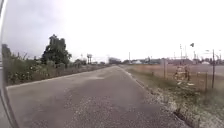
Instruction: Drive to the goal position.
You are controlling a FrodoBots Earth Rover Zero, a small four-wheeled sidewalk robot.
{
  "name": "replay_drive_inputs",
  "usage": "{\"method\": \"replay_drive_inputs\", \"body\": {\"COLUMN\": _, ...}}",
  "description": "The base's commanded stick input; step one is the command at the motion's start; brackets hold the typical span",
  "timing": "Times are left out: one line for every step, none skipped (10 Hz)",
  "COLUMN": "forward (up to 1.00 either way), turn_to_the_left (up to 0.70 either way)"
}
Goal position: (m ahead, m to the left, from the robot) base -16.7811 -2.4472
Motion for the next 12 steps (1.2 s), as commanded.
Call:
{"method": "replay_drive_inputs", "body": {"forward": 0.08, "turn_to_the_left": 0.0}}
{"method": "replay_drive_inputs", "body": {"forward": 0.08, "turn_to_the_left": 0.0}}
{"method": "replay_drive_inputs", "body": {"forward": 0.08, "turn_to_the_left": 0.0}}
{"method": "replay_drive_inputs", "body": {"forward": 0.08, "turn_to_the_left": 0.0}}
{"method": "replay_drive_inputs", "body": {"forward": 0.08, "turn_to_the_left": 0.0}}
{"method": "replay_drive_inputs", "body": {"forward": 0.08, "turn_to_the_left": 0.0}}
{"method": "replay_drive_inputs", "body": {"forward": 0.08, "turn_to_the_left": 0.0}}
{"method": "replay_drive_inputs", "body": {"forward": 0.08, "turn_to_the_left": 0.0}}
{"method": "replay_drive_inputs", "body": {"forward": 0.08, "turn_to_the_left": 0.0}}
{"method": "replay_drive_inputs", "body": {"forward": 0.08, "turn_to_the_left": 0.0}}
{"method": "replay_drive_inputs", "body": {"forward": 0.08, "turn_to_the_left": 0.0}}
{"method": "replay_drive_inputs", "body": {"forward": 0.08, "turn_to_the_left": 0.0}}
